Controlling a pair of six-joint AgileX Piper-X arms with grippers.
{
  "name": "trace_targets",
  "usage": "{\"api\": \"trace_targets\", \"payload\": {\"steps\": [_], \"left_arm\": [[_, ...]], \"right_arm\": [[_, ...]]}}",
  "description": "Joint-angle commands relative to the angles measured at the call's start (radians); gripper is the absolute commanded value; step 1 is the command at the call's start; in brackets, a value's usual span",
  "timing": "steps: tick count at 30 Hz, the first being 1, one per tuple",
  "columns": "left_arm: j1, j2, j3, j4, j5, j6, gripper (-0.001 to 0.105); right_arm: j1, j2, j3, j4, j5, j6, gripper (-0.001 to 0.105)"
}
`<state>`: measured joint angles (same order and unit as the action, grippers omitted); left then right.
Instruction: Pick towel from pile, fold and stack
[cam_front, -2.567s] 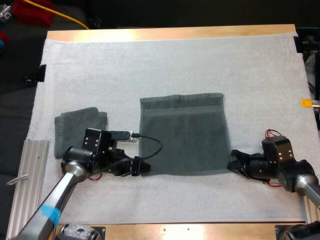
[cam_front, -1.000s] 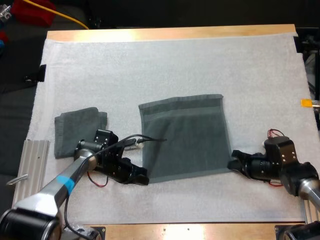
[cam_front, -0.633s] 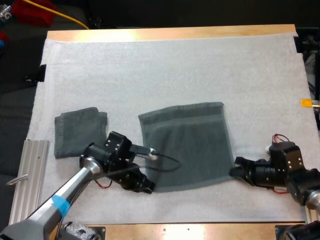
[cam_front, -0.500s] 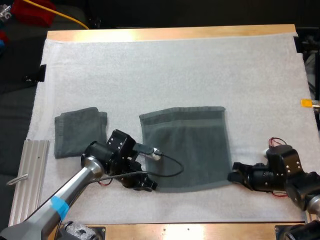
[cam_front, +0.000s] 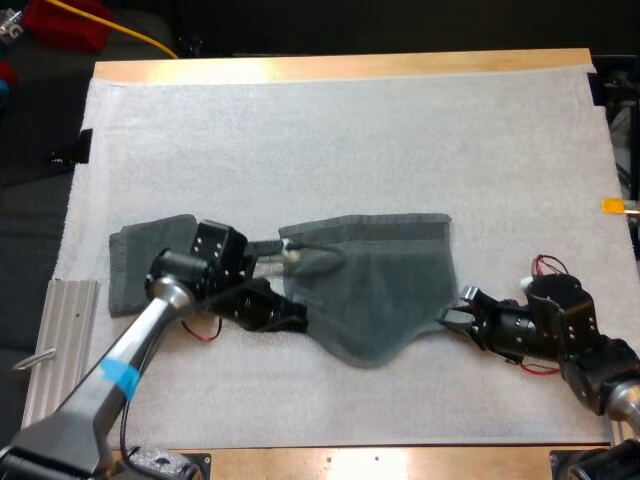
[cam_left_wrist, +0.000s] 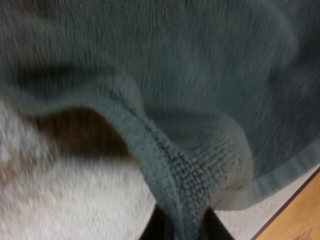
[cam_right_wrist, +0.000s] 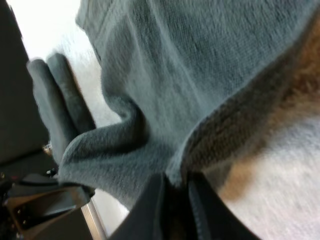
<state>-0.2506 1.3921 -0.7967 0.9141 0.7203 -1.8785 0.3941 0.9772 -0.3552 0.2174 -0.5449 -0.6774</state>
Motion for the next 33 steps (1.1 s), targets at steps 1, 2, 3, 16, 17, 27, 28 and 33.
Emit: {"api": "trace_targets", "payload": {"steps": [1,2,3,16,17,27,28,33], "left_arm": [[0.008,0.017,-0.026,-0.013,0.036,-0.01,0.0],[0.011,0.037,-0.046,-0.014,0.043,-0.012,0.0],[0.011,0.05,-0.059,-0.014,0.043,-0.013,0.0],[0.022,0.22,-0.222,-0.035,0.022,-0.062,0.0],[0.022,0.229,-0.229,-0.039,0.006,-0.062,0.0],[0.022,0.288,-0.239,-0.126,-0.119,-0.125,0.0],[0.022,0.295,-0.239,-0.135,-0.129,-0.129,0.0],[0.026,0.308,-0.239,-0.183,-0.216,-0.135,0.0]], "right_arm": [[0.001,0.027,0.003,-0.051,-0.006,0.026,0.001],[0.001,0.051,0.003,-0.085,-0.008,0.047,0.001],[0.001,0.071,0.003,-0.114,-0.008,0.063,0.001],[-0.08,0.332,-0.106,-0.311,-0.016,0.153,0.001],[-0.086,0.35,-0.122,-0.311,-0.012,0.153,0.001],[-0.127,0.518,-0.249,-0.321,-0.007,0.151,0.001],[-0.127,0.536,-0.256,-0.336,-0.007,0.151,0.001],[-0.128,0.584,-0.259,-0.38,0.036,0.154,0.001]]}}
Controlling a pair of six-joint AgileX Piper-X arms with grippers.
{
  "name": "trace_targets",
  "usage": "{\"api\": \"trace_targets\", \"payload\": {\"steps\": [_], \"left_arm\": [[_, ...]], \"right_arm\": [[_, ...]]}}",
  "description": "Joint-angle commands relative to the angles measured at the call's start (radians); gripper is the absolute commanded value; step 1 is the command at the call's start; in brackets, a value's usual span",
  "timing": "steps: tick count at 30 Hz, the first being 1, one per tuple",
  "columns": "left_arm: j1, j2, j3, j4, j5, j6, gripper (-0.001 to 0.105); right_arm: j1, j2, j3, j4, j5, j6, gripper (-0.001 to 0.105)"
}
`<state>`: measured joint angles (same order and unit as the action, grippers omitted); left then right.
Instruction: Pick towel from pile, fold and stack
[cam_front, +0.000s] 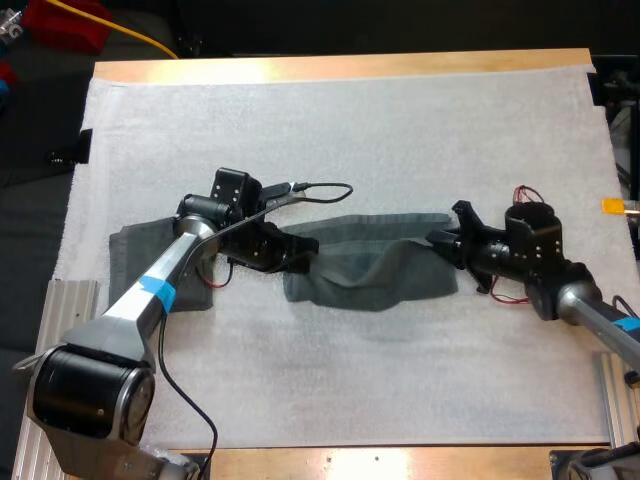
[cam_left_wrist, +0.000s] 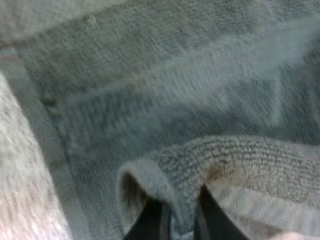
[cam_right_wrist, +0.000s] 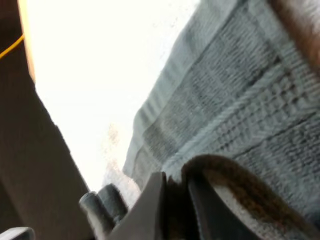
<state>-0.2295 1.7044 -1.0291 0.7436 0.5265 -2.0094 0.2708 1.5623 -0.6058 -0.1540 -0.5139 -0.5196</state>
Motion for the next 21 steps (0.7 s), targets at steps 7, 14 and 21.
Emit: {"api": "trace_targets", "payload": {"steps": [7,14,21], "left_arm": [[0.025,-0.005,-0.007,-0.075,-0.094,-0.012,0.0],[0.03,-0.005,-0.007,-0.119,-0.096,-0.009,0.0],[0.03,-0.005,-0.007,-0.119,-0.057,-0.006,0.0]], "right_arm": [[-0.038,0.041,-0.009,-0.055,0.041,-0.004,0.001],[-0.046,0.046,-0.009,-0.079,0.058,-0.004,0.001],[-0.046,0.046,-0.009,-0.08,0.062,-0.004,0.005]]}}
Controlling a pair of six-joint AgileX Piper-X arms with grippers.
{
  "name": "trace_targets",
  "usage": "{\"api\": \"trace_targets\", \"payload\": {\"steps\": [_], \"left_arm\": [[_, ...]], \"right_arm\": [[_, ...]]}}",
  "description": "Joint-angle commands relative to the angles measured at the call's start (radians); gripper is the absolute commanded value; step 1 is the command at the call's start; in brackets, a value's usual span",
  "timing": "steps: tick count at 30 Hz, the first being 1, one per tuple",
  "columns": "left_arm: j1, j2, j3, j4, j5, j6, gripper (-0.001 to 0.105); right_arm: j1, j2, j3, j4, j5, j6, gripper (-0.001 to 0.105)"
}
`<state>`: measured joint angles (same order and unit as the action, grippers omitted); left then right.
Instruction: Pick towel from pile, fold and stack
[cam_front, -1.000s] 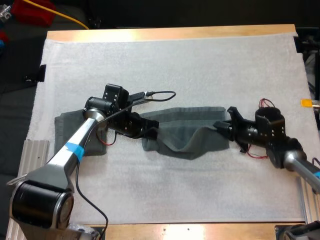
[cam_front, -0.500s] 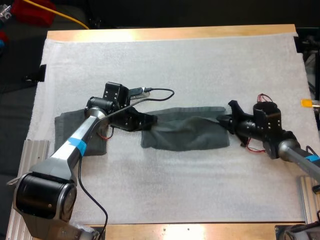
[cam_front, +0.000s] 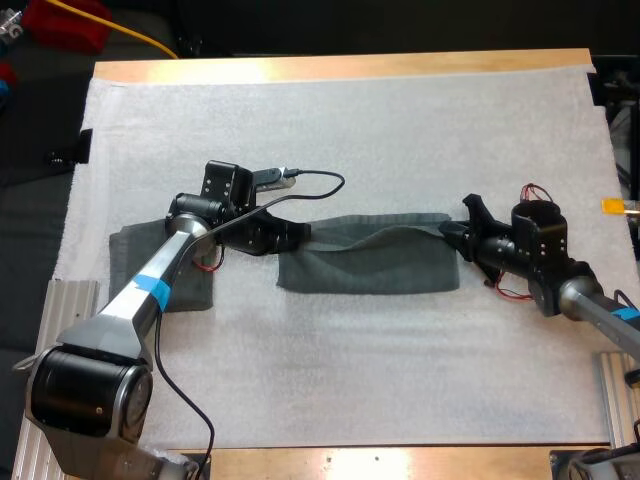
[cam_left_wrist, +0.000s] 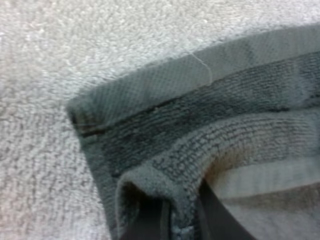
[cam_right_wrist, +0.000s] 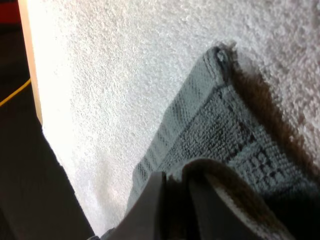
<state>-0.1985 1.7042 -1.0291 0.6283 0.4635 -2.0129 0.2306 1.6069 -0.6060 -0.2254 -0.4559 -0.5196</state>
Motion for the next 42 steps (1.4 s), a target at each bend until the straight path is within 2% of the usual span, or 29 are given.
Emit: {"api": "trace_targets", "payload": {"steps": [1,3,5,6,8,10,13,15,26,31,42], "left_arm": [[-0.001,-0.005,-0.007,-0.004,0.021,-0.002,0.001],[-0.001,-0.005,-0.007,-0.006,0.054,-0.002,0.008],[-0.001,-0.005,-0.007,-0.007,0.104,-0.005,0.026],[-0.001,-0.005,-0.007,-0.007,0.12,-0.005,0.032],[0.001,-0.005,-0.007,-0.009,0.174,-0.005,0.059],[0.001,-0.005,-0.007,-0.012,0.225,-0.005,0.076],[0.001,-0.01,-0.007,-0.008,0.266,-0.002,0.067],[0.001,-0.022,-0.007,-0.002,0.269,-0.002,0.066],[0.001,-0.207,-0.007,0.1,0.264,0.066,0.066],[-0.004,-0.303,-0.007,0.177,0.189,0.089,0.066],[-0.004,-0.494,-0.007,0.299,0.092,0.111,0.066]], "right_arm": [[-0.006,0.001,-0.008,-0.012,0.004,-0.004,0.01],[-0.006,0.001,-0.008,-0.026,0.004,-0.005,0.019],[-0.006,0.001,-0.008,-0.067,-0.007,-0.007,0.038],[-0.006,0.001,-0.008,-0.091,-0.016,-0.007,0.043],[-0.006,0.001,-0.008,-0.186,-0.05,-0.026,0.06],[-0.006,0.001,-0.008,-0.27,-0.083,-0.041,0.068],[-0.006,-0.004,-0.008,-0.336,-0.141,-0.041,0.071],[-0.006,-0.014,-0.008,-0.323,-0.159,-0.047,0.071],[-0.006,-0.153,-0.008,-0.039,-0.17,-0.254,0.071],[-0.006,-0.233,-0.008,0.086,-0.157,-0.316,0.071],[-0.006,-0.422,-0.008,0.413,-0.074,-0.501,0.071]]}}
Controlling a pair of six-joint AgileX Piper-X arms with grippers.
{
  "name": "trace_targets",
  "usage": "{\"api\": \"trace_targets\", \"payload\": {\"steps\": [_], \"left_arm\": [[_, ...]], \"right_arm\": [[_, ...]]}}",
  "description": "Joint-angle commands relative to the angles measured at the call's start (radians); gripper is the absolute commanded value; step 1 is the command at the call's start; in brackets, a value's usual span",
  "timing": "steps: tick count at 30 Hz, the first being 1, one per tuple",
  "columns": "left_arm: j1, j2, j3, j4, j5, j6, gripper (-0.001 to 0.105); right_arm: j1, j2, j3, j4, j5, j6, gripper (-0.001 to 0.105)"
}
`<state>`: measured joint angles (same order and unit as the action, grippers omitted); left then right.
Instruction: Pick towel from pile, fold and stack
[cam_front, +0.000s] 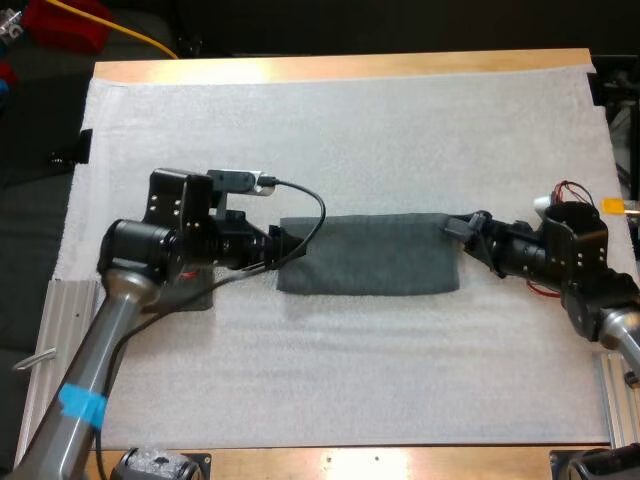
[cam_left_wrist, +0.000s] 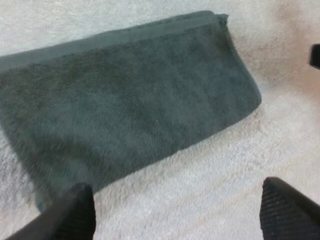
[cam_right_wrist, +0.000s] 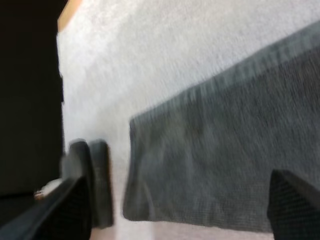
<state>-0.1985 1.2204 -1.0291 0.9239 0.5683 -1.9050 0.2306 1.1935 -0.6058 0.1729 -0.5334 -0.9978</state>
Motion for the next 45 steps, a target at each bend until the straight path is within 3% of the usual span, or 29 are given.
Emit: {"api": "trace_targets", "payload": {"steps": [1,14,23,36,45], "left_arm": [[-0.004,-0.032,-0.007,0.01,-0.015,0.003,0.066],[-0.004,-0.202,-0.005,0.111,-0.017,0.003,0.066],[-0.004,-0.203,-0.005,0.111,-0.017,0.003,0.066],[-0.004,-0.203,-0.005,0.134,-0.017,0.003,0.066],[-0.004,-0.203,-0.005,0.164,-0.017,0.003,0.066]], "right_arm": [[-0.006,-0.027,-0.009,0.05,0.012,-0.042,0.071],[-0.006,-0.199,-0.009,0.391,0.199,-0.237,0.071],[-0.006,-0.188,-0.009,0.406,0.277,-0.316,0.071],[-0.01,0.01,-0.079,0.399,0.275,-0.437,0.071],[-0.089,0.219,-0.222,0.406,0.137,-0.503,0.071]]}}
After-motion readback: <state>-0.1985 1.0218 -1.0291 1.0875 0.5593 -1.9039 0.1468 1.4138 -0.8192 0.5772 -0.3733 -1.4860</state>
